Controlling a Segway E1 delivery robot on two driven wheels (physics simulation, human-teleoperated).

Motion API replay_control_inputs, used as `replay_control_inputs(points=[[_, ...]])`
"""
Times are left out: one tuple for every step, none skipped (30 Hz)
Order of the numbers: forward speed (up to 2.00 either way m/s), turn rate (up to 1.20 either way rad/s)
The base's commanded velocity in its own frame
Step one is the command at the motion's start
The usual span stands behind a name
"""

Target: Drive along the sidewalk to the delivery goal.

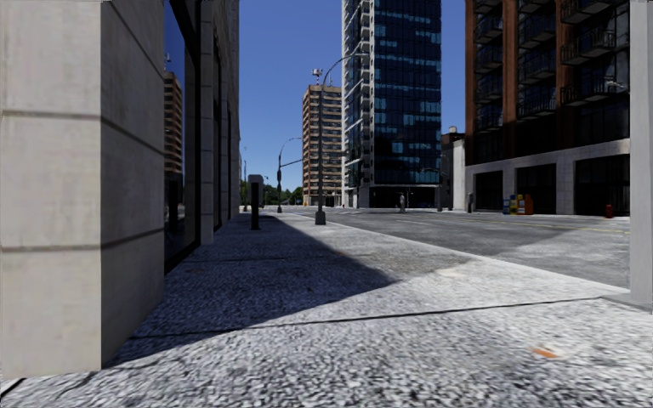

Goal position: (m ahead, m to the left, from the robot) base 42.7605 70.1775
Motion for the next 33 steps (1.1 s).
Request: replay_control_inputs(points=[[2.00, 0.00], [2.00, 0.00], [2.00, 0.00], [2.00, 0.00], [2.00, 0.00], [2.00, 0.00], [2.00, 0.00], [2.00, 0.00], [2.00, 0.00], [2.00, 0.00], [2.00, 0.00], [2.00, 0.00], [2.00, 0.00], [2.00, 0.00], [2.00, 0.00], [2.00, 0.00], [2.00, 0.00], [2.00, 0.00], [2.00, 0.00], [2.00, 0.00], [2.00, 0.00], [2.00, 0.00], [2.00, 0.00], [2.00, 0.00], [2.00, 0.00], [2.00, 0.00], [2.00, 0.00], [2.00, 0.00], [2.00, 0.00], [2.00, 0.00], [2.00, 0.00], [2.00, 0.00], [2.00, 0.00]])
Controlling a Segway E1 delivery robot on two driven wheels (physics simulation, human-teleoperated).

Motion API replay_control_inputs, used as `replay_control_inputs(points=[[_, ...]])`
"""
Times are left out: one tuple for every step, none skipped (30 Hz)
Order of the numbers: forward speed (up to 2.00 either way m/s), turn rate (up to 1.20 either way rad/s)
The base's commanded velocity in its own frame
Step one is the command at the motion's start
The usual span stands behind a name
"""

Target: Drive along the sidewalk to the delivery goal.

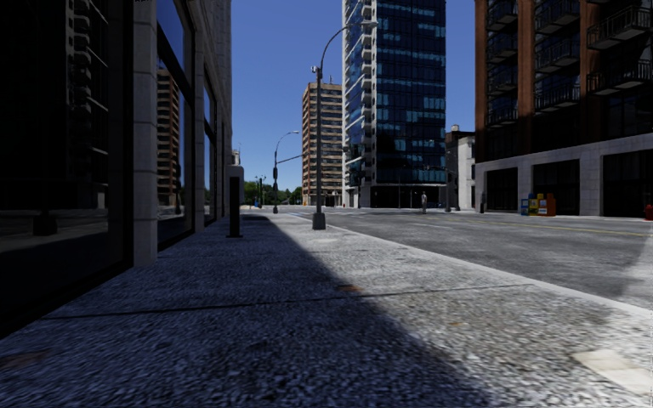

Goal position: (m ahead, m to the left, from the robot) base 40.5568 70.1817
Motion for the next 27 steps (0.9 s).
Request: replay_control_inputs(points=[[2.00, 0.00], [2.00, 0.00], [2.00, 0.00], [2.00, 0.00], [2.00, 0.00], [2.00, 0.00], [2.00, 0.00], [2.00, 0.00], [2.00, 0.00], [2.00, 0.00], [2.00, 0.00], [2.00, 0.00], [2.00, 0.00], [2.00, 0.00], [2.00, 0.00], [2.00, 0.00], [2.00, 0.00], [2.00, 0.00], [2.00, 0.00], [2.00, 0.00], [2.00, 0.00], [2.00, 0.00], [2.00, 0.00], [2.00, 0.00], [2.00, 0.00], [2.00, 0.00], [2.00, 0.00]])
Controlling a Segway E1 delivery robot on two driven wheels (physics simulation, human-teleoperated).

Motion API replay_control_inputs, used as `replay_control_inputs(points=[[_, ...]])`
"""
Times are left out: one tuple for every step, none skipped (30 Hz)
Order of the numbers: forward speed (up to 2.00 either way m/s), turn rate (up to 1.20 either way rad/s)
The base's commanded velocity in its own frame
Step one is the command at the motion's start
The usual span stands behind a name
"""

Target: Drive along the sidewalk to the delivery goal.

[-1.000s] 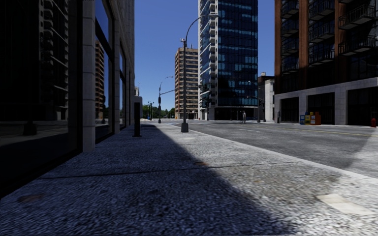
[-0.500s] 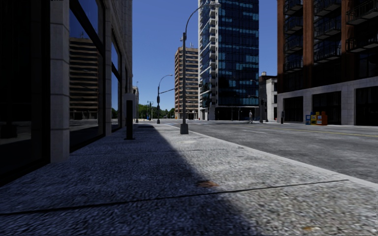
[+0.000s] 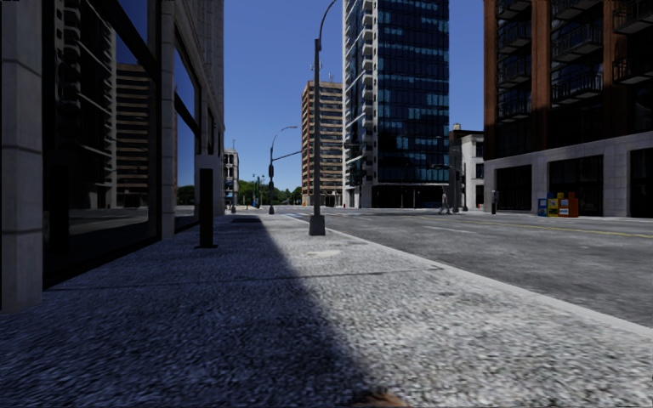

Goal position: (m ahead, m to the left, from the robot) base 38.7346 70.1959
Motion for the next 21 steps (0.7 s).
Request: replay_control_inputs(points=[[2.00, 0.00], [2.00, 0.00], [2.00, 0.00], [2.00, 0.00], [2.00, 0.00], [2.00, 0.00], [2.00, 0.00], [2.00, 0.00], [2.00, 0.00], [2.00, 0.00], [2.00, 0.00], [2.00, 0.00], [2.00, 0.00], [2.00, 0.00], [2.00, 0.00], [2.00, 0.00], [2.00, 0.00], [2.00, 0.00], [2.00, 0.00], [2.00, 0.00], [2.00, 0.00]])
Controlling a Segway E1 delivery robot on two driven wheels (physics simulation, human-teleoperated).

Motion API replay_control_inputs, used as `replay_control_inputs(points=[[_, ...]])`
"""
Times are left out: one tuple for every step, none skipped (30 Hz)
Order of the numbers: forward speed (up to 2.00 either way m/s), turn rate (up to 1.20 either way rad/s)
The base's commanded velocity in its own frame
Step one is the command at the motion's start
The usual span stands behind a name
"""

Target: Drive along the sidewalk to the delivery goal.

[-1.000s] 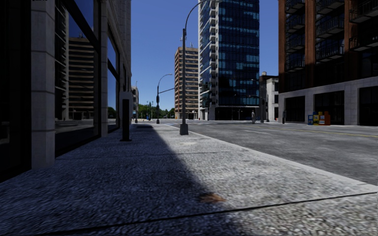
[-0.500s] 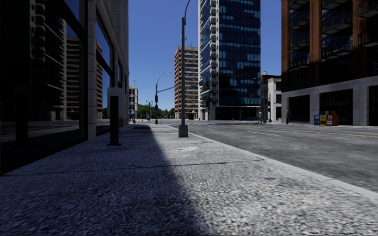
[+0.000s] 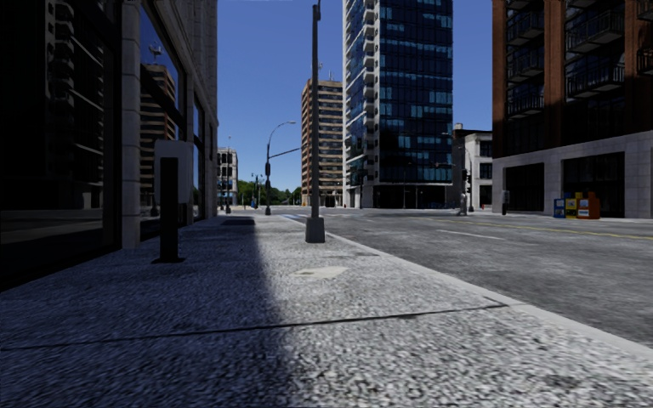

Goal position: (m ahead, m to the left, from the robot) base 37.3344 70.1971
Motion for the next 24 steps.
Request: replay_control_inputs(points=[[2.00, 0.00], [2.00, 0.00], [2.00, 0.00], [2.00, 0.00], [2.00, 0.00], [2.00, 0.00], [2.00, 0.00], [2.00, 0.00], [2.00, 0.00], [2.00, 0.00], [2.00, 0.00], [2.00, 0.00], [2.00, 0.05], [2.00, 0.15], [2.00, 0.20], [2.00, 0.20], [2.00, 0.21], [2.00, 0.22], [2.00, 0.22], [2.00, 0.22], [2.00, 0.26], [2.00, 0.27], [2.00, 0.27], [2.00, 0.28]])
